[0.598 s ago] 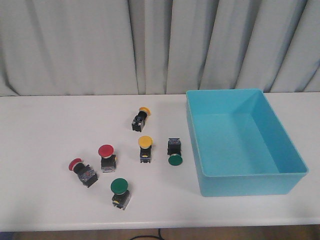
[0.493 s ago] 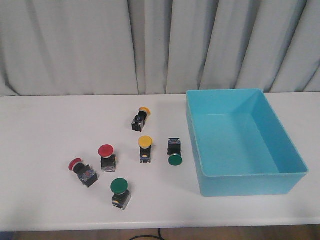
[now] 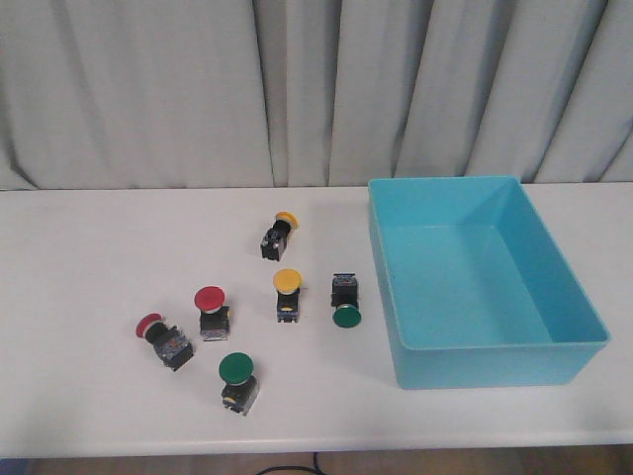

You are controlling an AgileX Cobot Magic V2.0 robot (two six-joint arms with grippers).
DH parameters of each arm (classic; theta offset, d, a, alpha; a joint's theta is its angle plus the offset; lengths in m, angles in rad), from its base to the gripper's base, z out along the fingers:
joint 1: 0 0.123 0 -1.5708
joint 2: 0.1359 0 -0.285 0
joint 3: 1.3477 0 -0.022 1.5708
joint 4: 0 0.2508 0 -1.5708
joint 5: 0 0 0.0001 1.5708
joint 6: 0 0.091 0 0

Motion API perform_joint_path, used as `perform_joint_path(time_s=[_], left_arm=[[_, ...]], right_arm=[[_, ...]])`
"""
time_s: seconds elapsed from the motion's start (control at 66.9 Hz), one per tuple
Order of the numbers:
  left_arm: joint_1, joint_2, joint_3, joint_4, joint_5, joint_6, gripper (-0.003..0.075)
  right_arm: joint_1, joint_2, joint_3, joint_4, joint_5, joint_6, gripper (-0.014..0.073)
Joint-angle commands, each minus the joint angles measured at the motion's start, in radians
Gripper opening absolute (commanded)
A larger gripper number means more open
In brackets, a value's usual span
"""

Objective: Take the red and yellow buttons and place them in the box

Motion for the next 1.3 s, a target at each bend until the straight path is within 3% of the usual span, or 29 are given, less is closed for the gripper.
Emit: perform_joint_path(time_s=[0.0, 0.269, 0.448, 0.732, 0.926, 1.136, 1.285], left_arm=[[-0.007, -0.015, 0.027, -0.01, -0.083, -0.009, -0.0006], [-0.007, -0.015, 0.007, -0.01, -0.103, -0.012, -0.0006], [-0.007, 0.008, -0.177, -0.01, -0.077, -0.031, -0.0006], [-0.007, 0.317, -0.545, -0.008, 0.338, -0.015, -0.0006], [-0.007, 0.476, -0.545, -0.01, 0.484, -0.009, -0.0006], [-0.007, 0.555, -0.524, -0.01, 0.498, -0.01, 0.0002], [-0.007, 0.57, -0.524, -0.01, 0.48, -0.01, 0.0118]], right_arm=[[-0.006, -0.01, 0.009, -0.007, -0.087, -0.015, -0.0004], [-0.006, -0.007, -0.015, 0.024, -0.158, 0.002, -0.0004], [-0.006, 0.05, -0.198, 0.045, -0.109, 0.002, -0.0004], [-0.006, 0.361, -0.536, 0.042, 0.133, -0.02, -0.0004], [-0.006, 0.528, -0.545, 0.042, 0.3, -0.02, -0.0004], [-0.006, 0.639, -0.545, 0.043, 0.361, -0.019, -0.0002], [-0.006, 0.662, -0.545, 0.043, 0.357, -0.02, 0.0052]])
